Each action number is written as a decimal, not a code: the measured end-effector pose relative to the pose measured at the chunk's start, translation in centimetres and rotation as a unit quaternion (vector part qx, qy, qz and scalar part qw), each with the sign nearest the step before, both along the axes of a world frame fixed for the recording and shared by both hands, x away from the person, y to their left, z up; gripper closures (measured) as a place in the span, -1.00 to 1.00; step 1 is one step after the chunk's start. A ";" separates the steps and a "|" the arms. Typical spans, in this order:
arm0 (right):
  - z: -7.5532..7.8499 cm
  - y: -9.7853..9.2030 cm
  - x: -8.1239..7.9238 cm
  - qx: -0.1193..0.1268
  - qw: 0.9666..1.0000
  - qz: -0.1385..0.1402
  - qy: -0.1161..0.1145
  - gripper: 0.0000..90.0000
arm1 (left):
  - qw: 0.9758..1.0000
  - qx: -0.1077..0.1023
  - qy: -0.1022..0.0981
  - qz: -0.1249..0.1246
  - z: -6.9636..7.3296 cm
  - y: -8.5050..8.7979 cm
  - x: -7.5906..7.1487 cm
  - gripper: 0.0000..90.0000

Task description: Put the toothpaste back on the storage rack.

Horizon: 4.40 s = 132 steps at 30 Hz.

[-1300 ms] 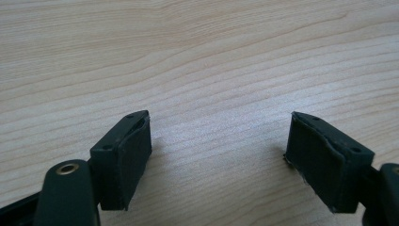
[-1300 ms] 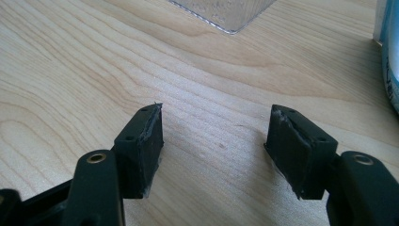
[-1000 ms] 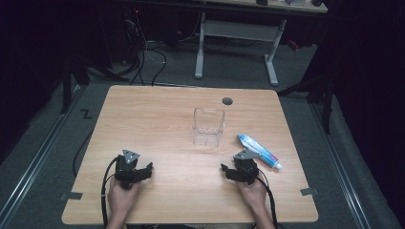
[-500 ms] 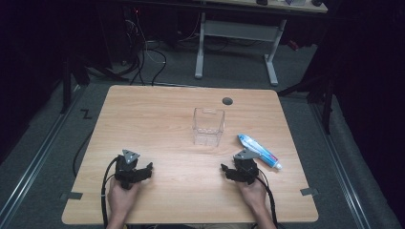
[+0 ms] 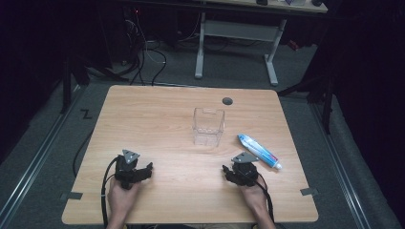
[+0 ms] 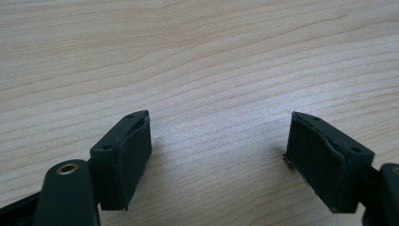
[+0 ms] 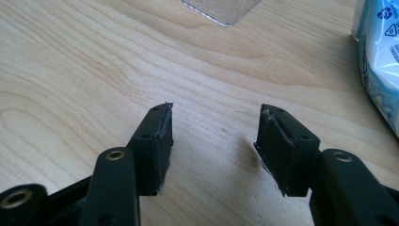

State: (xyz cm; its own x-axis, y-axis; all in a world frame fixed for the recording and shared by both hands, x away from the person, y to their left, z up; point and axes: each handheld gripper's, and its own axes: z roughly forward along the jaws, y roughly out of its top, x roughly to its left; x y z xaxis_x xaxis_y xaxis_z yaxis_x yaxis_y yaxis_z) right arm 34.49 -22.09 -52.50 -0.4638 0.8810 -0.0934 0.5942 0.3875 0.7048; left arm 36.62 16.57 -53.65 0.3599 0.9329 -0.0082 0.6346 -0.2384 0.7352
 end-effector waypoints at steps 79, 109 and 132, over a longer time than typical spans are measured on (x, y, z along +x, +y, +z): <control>1.5 -5.8 -0.9 0.070 0.997 -0.016 0.009 -0.19 | 1.000 0.000 0.000 0.000 0.0 0.0 0.0 -0.49; 4.5 -8.0 4.7 0.047 0.998 -0.028 0.013 -0.19 | 1.000 0.000 0.000 0.000 0.0 0.0 0.0 -0.49; 4.1 -6.3 8.9 -0.030 0.998 -0.038 0.046 -0.03 | 1.000 -0.001 0.000 0.000 0.0 0.0 0.0 -0.49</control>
State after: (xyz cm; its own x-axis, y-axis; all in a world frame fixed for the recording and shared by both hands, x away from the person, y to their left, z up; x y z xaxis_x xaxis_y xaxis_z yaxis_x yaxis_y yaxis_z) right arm 43.35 -28.40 -48.36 -0.4049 0.9082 -0.1062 0.6847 0.3781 0.6231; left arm 36.64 16.57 -53.66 0.3592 0.9332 -0.0093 0.6347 -0.2370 0.7356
